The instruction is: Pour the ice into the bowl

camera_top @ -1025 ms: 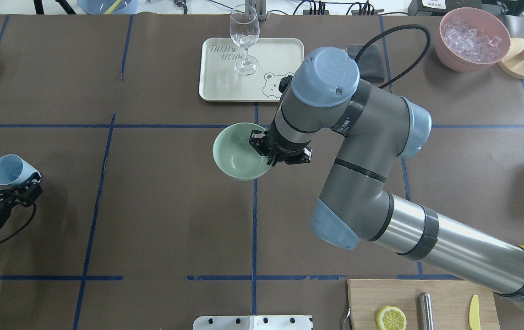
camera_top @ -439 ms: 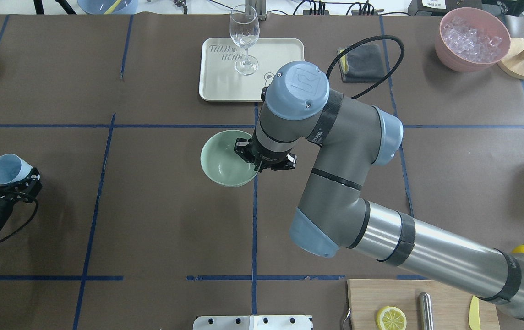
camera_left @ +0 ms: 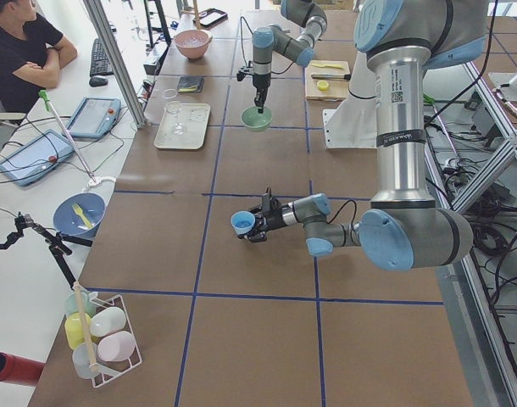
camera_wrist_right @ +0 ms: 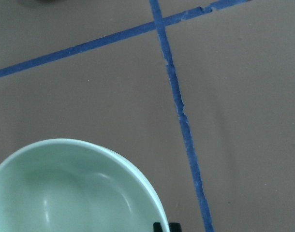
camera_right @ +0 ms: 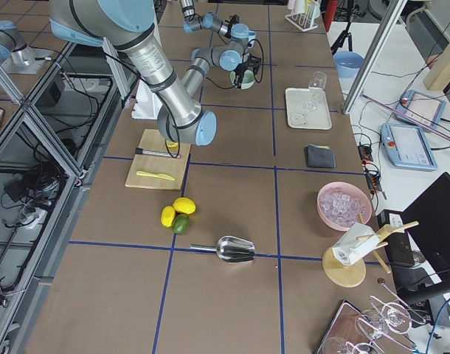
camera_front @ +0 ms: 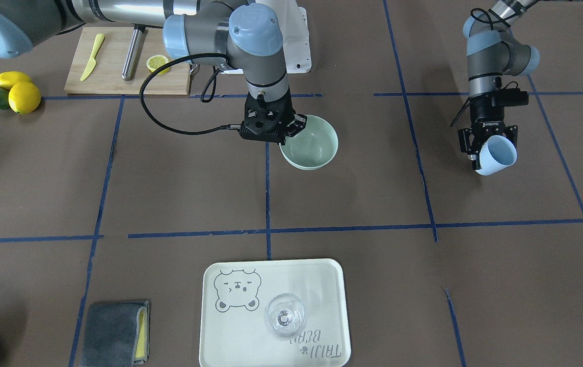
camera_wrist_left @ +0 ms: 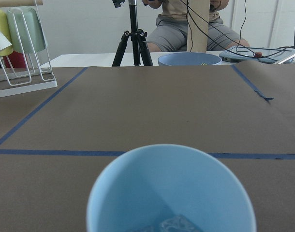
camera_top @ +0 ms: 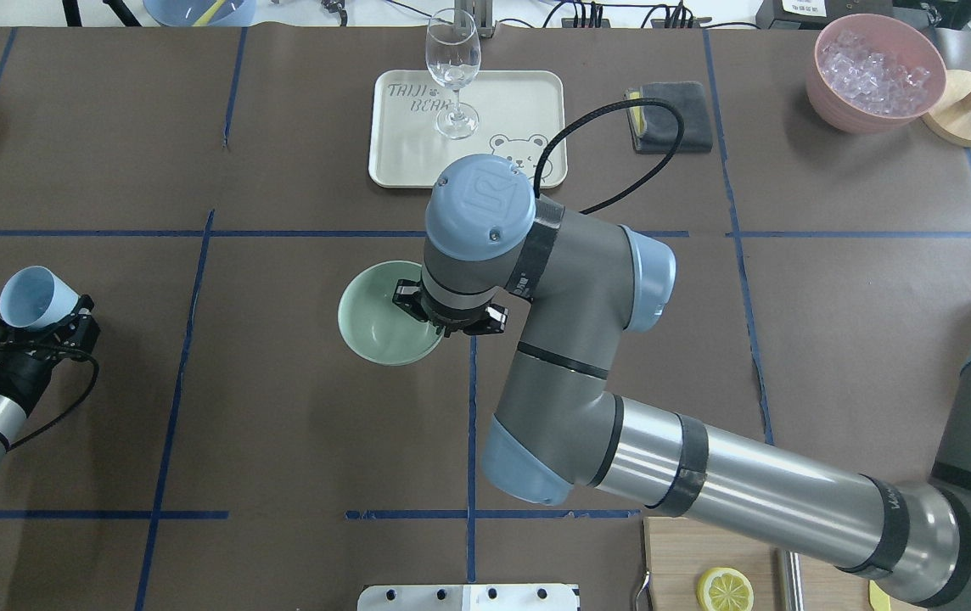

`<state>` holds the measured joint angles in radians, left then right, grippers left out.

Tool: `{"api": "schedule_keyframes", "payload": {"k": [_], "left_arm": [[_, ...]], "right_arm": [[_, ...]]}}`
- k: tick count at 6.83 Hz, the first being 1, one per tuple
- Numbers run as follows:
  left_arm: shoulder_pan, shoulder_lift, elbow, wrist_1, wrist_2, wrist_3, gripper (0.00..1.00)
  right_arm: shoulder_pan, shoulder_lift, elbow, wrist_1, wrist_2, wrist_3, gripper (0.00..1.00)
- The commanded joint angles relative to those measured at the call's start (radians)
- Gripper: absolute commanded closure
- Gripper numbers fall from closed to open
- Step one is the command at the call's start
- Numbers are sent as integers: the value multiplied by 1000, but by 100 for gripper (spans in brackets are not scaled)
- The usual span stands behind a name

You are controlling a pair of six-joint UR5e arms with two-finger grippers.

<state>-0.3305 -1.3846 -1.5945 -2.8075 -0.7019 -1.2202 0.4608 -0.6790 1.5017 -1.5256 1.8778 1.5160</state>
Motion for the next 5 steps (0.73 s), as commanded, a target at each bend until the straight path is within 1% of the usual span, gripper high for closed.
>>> {"api": "schedule_keyframes", "payload": {"k": [1,2,3,4,5], "left_arm": [[-28,15,-103,-1,-10,85,100],[-31,16,-120,-1,-10,87,100],[-51,16,-130,-1,-10,88,100],[-82,12,-131,-1,-16,146,100],[-93,4,-131,-1,-31,291,100]], "right_arm": [[-40,106,-233,153,-68,27,100],[-57,121,-274,186,-74,27,100],[-62,122,-275,208,-89,29,93],[-60,121,-275,238,-89,27,20],[-56,122,-268,274,-89,36,0]]}}
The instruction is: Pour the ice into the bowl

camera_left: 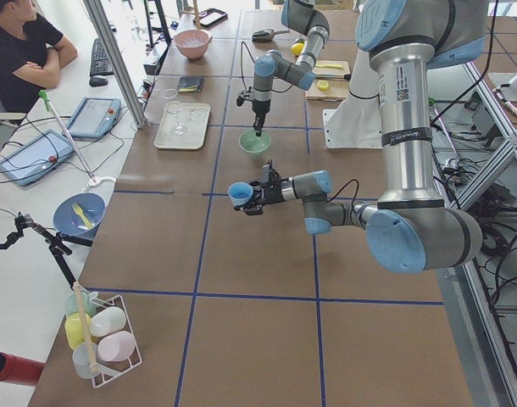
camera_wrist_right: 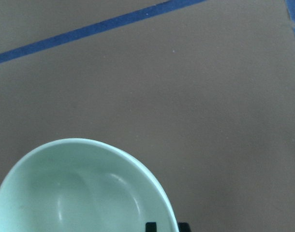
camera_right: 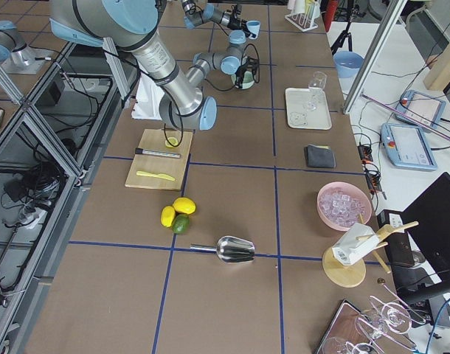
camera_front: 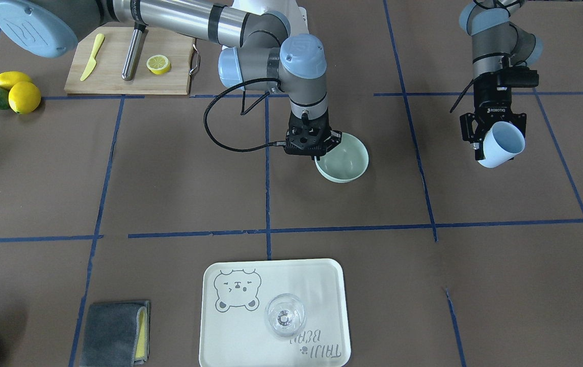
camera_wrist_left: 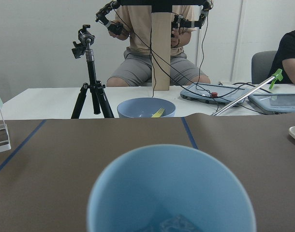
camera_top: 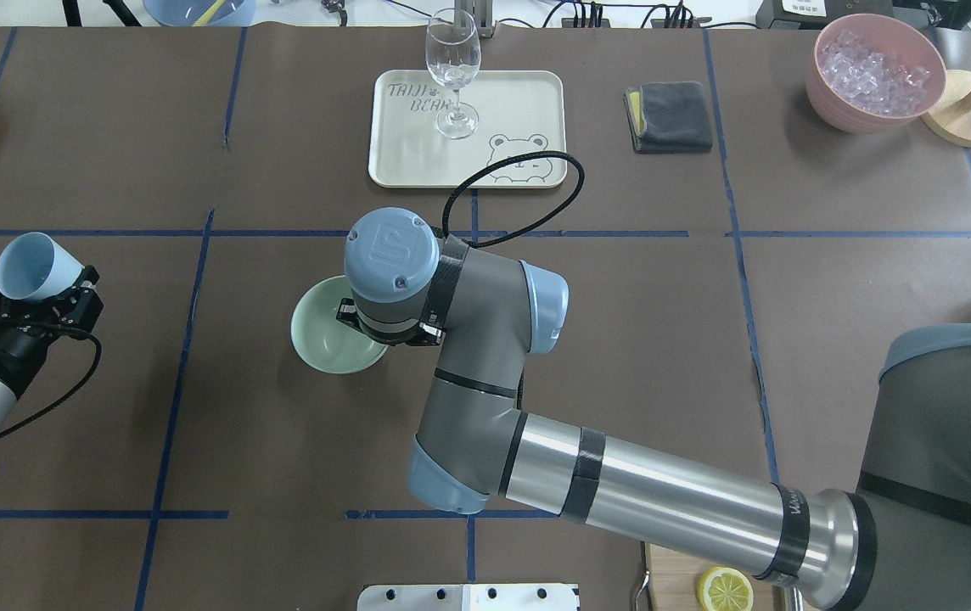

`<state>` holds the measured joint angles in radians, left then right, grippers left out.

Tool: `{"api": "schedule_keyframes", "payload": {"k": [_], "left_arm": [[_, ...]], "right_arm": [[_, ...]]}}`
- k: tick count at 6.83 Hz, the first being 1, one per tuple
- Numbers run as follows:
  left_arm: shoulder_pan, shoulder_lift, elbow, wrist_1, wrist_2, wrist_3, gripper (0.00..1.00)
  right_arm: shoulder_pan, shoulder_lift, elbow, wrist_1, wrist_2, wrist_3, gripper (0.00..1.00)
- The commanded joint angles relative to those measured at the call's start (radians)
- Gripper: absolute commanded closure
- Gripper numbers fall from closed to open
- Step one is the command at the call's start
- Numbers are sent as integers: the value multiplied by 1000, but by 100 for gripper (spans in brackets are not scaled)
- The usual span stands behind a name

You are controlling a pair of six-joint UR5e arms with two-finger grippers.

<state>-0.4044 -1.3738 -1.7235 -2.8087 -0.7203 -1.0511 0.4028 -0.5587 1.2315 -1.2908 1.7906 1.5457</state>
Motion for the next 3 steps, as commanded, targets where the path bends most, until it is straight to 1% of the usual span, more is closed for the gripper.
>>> {"api": "schedule_keyframes", "payload": {"k": [1,2,3], "left_arm": [[-14,-23,-1,11,-7,260,100],[-14,-60,-7,26,-4,345,100],[-14,-79,-8,73,-2,402,100]], "right_arm": [[22,-9,31,41,7,5,0],[42,-47,80,39,16,4,0],[74,-126,167,39,47,4,0]]}}
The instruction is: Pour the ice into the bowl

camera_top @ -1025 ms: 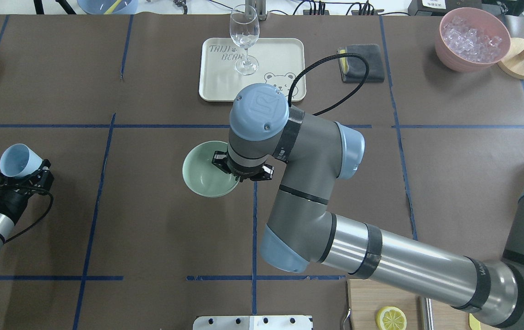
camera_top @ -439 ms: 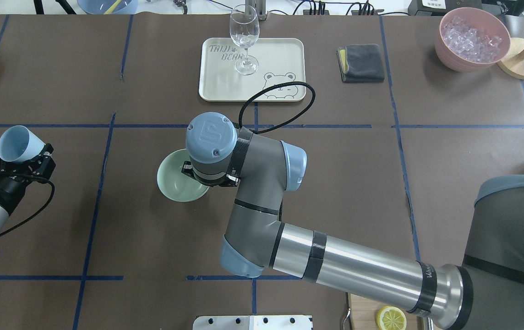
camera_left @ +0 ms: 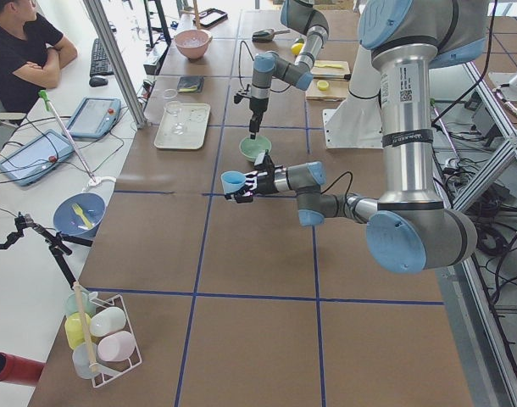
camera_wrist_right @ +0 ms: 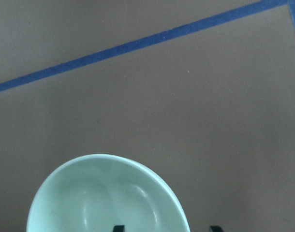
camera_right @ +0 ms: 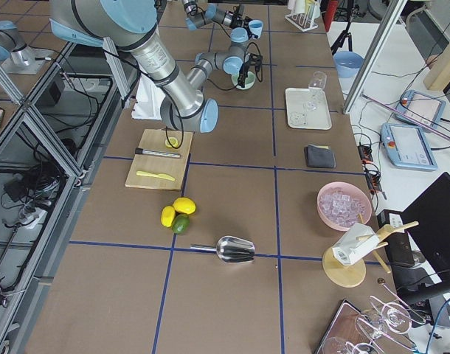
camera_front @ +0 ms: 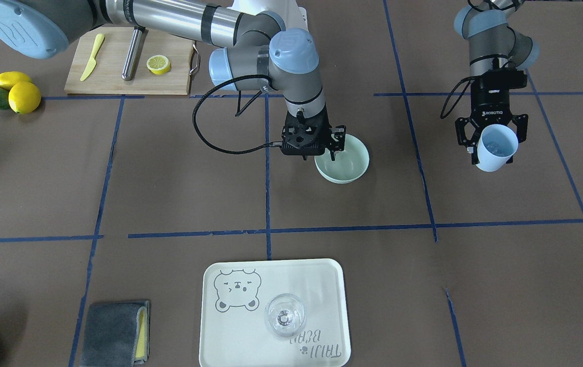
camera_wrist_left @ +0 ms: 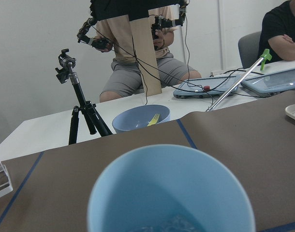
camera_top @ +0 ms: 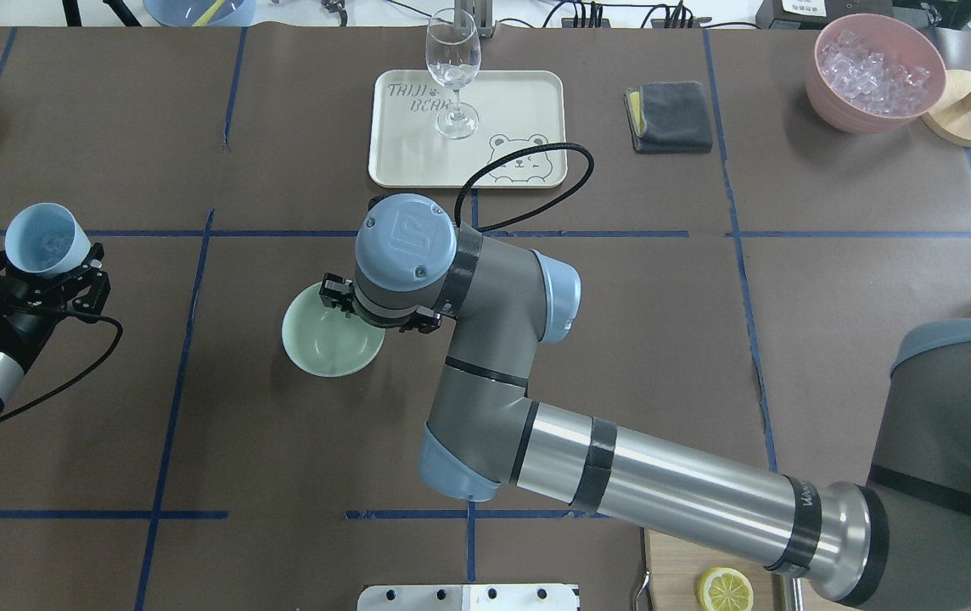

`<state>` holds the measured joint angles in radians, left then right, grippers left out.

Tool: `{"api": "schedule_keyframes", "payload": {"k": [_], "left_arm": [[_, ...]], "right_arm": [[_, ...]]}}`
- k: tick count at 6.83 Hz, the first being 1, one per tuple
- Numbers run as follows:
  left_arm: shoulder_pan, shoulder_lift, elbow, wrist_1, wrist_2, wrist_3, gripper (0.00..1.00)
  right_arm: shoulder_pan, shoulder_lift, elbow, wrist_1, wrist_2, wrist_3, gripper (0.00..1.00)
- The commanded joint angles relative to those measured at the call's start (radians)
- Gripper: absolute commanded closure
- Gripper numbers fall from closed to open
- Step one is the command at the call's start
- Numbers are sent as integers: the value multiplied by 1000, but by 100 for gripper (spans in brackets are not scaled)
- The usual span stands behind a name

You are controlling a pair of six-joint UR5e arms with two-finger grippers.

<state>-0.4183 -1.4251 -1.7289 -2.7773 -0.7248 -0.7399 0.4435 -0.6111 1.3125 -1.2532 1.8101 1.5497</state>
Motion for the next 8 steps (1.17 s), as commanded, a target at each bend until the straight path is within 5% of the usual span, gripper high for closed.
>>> {"api": "schedule_keyframes", "payload": {"k": [1,5,6,8], "left_arm": [[1,-82,-29,139,8,91,100],[125,-208,-84,420,180,94,100],[165,-304,-92,632,258,94,100],[205,-377,-97,831,297,127,100]], "right_arm": [[73,-192,197,1,70,-14,0],[103,-309,266,21,77,-25,0],[106,-311,267,23,77,-25,0],[107,-322,280,23,77,-34,0]]}}
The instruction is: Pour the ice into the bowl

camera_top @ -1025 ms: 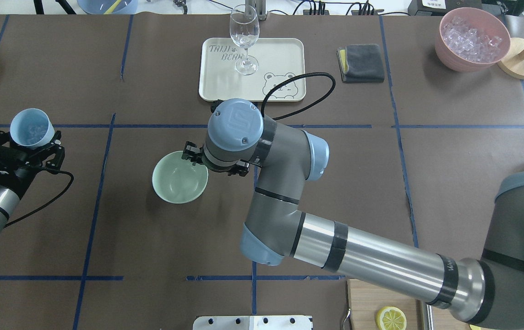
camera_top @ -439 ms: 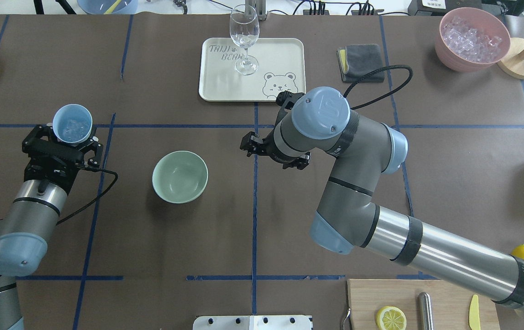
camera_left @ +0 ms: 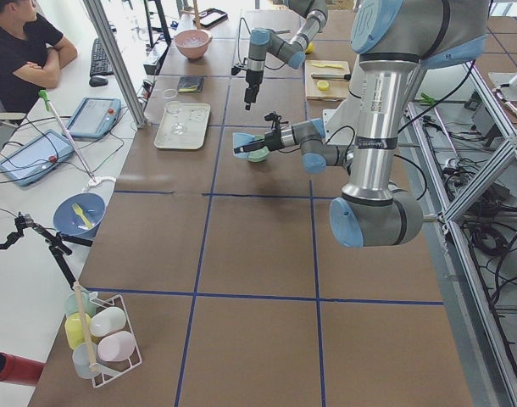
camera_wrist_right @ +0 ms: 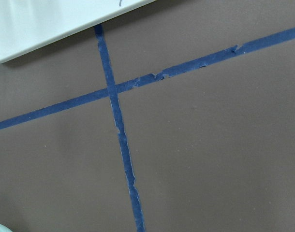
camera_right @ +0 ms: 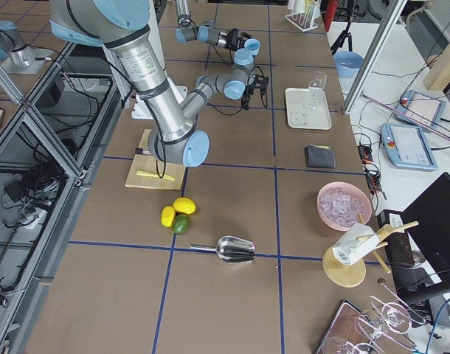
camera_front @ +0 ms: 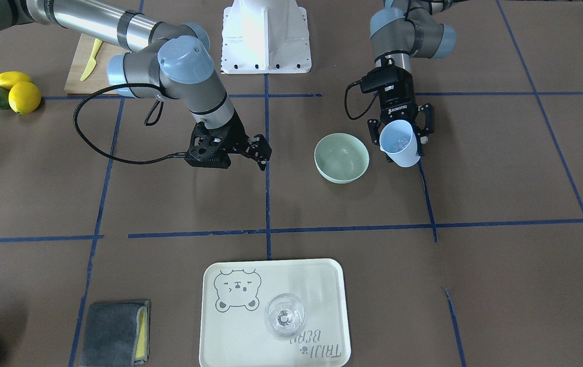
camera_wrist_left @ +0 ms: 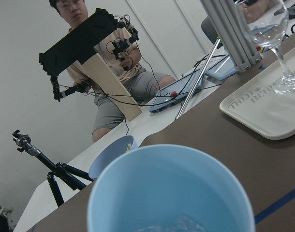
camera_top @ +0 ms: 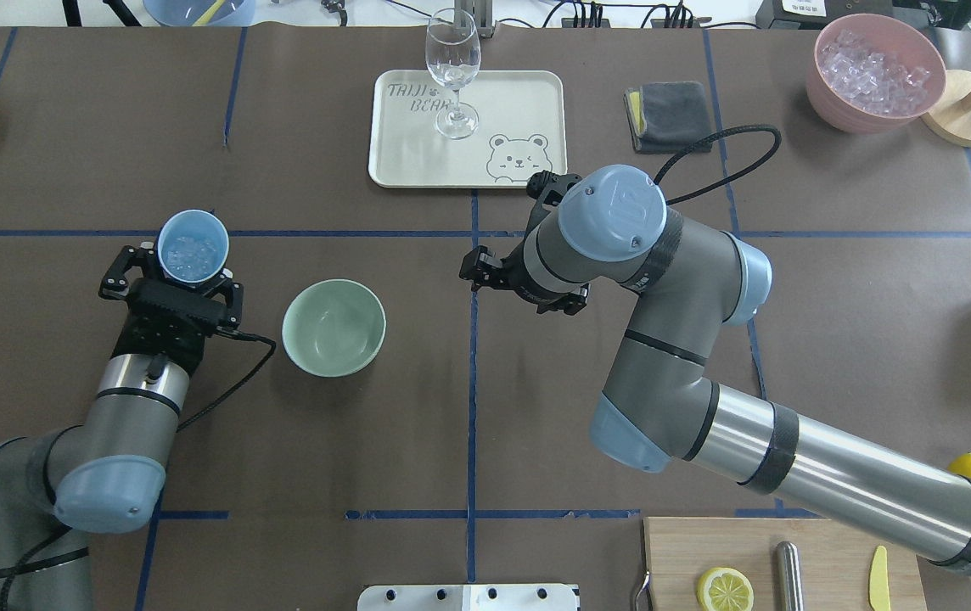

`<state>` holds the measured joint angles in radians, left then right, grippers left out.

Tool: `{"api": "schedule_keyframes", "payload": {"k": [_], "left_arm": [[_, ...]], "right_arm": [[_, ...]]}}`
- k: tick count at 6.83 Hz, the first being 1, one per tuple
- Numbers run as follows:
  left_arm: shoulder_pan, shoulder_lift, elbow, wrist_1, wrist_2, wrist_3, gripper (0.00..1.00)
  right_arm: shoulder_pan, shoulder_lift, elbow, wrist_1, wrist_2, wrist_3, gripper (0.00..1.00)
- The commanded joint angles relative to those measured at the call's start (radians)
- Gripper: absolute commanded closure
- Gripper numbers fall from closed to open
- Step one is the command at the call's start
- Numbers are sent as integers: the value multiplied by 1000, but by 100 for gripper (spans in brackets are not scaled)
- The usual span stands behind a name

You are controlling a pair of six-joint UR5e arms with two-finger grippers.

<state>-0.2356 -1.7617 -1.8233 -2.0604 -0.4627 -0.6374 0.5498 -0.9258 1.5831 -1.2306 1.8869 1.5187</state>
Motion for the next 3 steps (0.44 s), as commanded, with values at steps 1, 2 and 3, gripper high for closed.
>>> {"api": "schedule_keyframes", "payload": {"k": [1,2,3], "left_arm": [[22,-47,2,124,64,161,100],[22,-47,16,128,91,253,100],[22,-47,13,128,101,360,100]], "right_arm": [[-1,-25,30,0,0,-6,0],[-2,-28,37,0,0,-18,0],[-2,-27,40,0,0,-18,0]]}}
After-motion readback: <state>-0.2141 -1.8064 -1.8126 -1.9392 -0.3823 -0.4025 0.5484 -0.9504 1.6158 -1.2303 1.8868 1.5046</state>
